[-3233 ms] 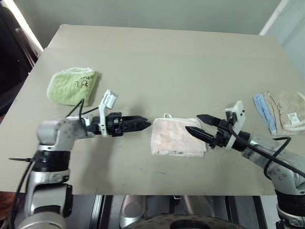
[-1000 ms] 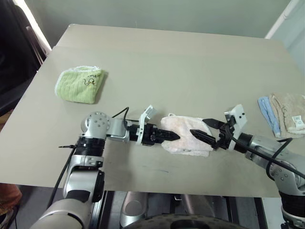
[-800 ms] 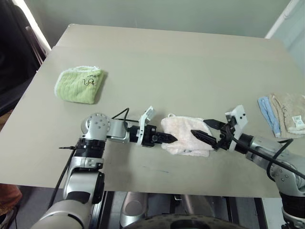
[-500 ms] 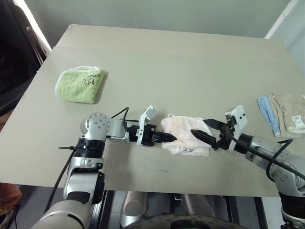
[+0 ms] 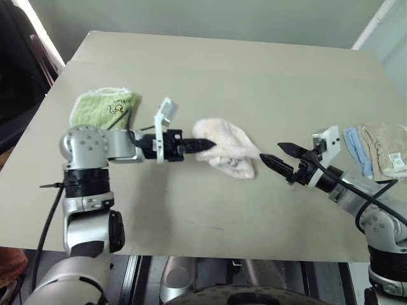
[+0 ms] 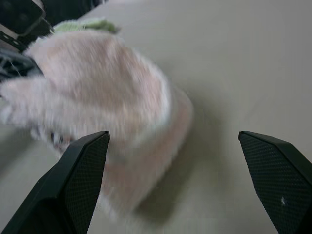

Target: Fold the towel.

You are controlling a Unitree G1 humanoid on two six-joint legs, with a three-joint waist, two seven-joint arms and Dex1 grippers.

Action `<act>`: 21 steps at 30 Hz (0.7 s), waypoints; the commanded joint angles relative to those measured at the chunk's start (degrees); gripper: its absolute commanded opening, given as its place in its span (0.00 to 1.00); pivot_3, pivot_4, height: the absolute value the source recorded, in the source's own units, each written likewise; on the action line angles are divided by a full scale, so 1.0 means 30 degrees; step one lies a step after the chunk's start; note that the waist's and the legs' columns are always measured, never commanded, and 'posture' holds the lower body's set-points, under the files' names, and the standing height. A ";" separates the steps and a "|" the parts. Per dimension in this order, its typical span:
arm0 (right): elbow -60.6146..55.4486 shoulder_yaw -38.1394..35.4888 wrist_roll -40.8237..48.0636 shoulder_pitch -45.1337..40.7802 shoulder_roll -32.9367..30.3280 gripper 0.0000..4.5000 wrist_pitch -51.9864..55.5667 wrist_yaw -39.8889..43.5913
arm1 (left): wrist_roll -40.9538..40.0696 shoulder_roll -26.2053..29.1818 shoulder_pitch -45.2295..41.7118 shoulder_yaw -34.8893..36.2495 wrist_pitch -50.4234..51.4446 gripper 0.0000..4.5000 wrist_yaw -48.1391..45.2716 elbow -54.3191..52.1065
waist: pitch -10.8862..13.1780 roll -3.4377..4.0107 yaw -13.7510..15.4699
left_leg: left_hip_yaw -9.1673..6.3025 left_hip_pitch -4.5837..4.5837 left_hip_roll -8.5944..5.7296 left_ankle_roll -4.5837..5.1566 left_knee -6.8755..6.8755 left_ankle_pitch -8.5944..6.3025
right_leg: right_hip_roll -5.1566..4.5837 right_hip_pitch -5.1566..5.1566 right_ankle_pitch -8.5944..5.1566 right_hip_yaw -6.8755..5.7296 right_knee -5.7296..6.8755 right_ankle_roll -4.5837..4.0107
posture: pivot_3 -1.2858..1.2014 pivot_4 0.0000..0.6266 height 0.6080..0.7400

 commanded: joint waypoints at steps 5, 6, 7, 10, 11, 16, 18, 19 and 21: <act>0.0721 0.0182 -0.0753 -0.1345 0.0270 1.00 -0.0624 0.0102 | 0.0997 -0.1071 -0.2760 0.3250 -0.3533 0.00 0.3031 0.0536 | 0.0037 -0.0024 0.0008 | 0.0001 -0.0018 0.0000 0.0002 0.0004 0.0002 | 0.0000 -0.0014 0.0006 -0.0001 -0.0002 0.0008 | 0.52 0.24 0.68; 0.0841 0.0273 -0.0844 -0.1472 0.0270 1.00 -0.0636 0.0200 | 0.1308 -0.1164 -0.3111 0.3526 -0.4205 0.00 0.3498 0.0695 | 0.0043 -0.0026 0.0006 | 0.0002 -0.0019 0.0000 0.0002 0.0004 0.0003 | -0.0001 -0.0013 0.0008 0.0000 -0.0002 0.0011 | 0.52 0.24 0.68; 0.0992 0.0365 -0.0928 -0.1608 0.0252 1.00 -0.0648 0.0310 | 0.1579 -0.1180 -0.3489 0.3787 -0.4796 0.00 0.3936 0.0864 | 0.0055 -0.0027 -0.0029 | 0.0003 -0.0018 -0.0001 0.0005 0.0004 0.0005 | 0.0000 -0.0015 0.0011 0.0000 -0.0002 0.0015 | 0.52 0.24 0.68; 0.1479 0.0587 -0.1128 -0.2068 0.0179 1.00 -0.0703 0.0617 | 0.2636 -0.0869 -0.4070 0.3857 -0.6803 0.00 0.4221 0.0939 | 0.0086 -0.0013 -0.0122 | 0.0007 -0.0015 0.0003 0.0004 0.0003 0.0013 | 0.0001 -0.0024 0.0010 0.0000 -0.0001 0.0013 | 0.52 0.24 0.68; 0.1615 0.0657 -0.1192 -0.2198 0.0151 1.00 -0.0718 0.0717 | 0.2834 -0.0775 -0.4297 0.4062 -0.7243 0.00 0.4422 0.1299 | 0.0087 -0.0015 -0.0135 | 0.0008 -0.0015 0.0002 -0.0006 0.0003 0.0021 | 0.0001 -0.0026 0.0011 0.0001 -0.0001 0.0015 | 0.52 0.24 0.68; 0.1958 0.0905 -0.1462 -0.2487 0.0158 1.00 -0.0784 0.1077 | 0.4325 0.0125 -0.5143 0.4529 -1.0211 0.00 0.4568 0.3104 | 0.0118 -0.0039 -0.0161 | 0.0007 -0.0041 0.0012 -0.0024 0.0002 0.0033 | 0.0002 -0.0068 0.0063 -0.0004 0.0000 0.0110 | 0.52 0.24 0.68; 0.1987 0.1118 -0.1574 -0.2560 0.0155 1.00 -0.0774 0.1301 | 0.5819 0.0875 -0.5576 0.4532 -1.2748 0.00 0.4697 0.4514 | 0.0121 -0.0041 -0.0172 | 0.0006 -0.0059 0.0018 -0.0028 0.0003 0.0035 | 0.0003 -0.0086 0.0077 -0.0008 0.0001 0.0129 | 0.52 0.24 0.68; 0.2056 0.1253 -0.1668 -0.2626 0.0139 1.00 -0.0783 0.1419 | 0.6529 0.1329 -0.5754 0.4645 -1.4236 0.00 0.4606 0.5340 | 0.0122 -0.0041 -0.0188 | 0.0006 -0.0074 0.0022 -0.0029 0.0001 0.0035 | 0.0006 -0.0107 0.0077 -0.0010 0.0000 0.0128 | 0.52 0.24 0.68; 0.2164 0.1576 -0.1977 -0.2710 -0.0004 1.00 -0.0845 0.1656 | 0.7236 0.2118 -0.6002 0.4861 -1.5795 0.00 0.4254 0.6779 | 0.0123 -0.0039 -0.0238 | 0.0007 -0.0116 0.0030 -0.0029 0.0001 0.0032 | 0.0008 -0.0152 0.0080 -0.0015 0.0002 0.0125 | 0.52 0.24 0.68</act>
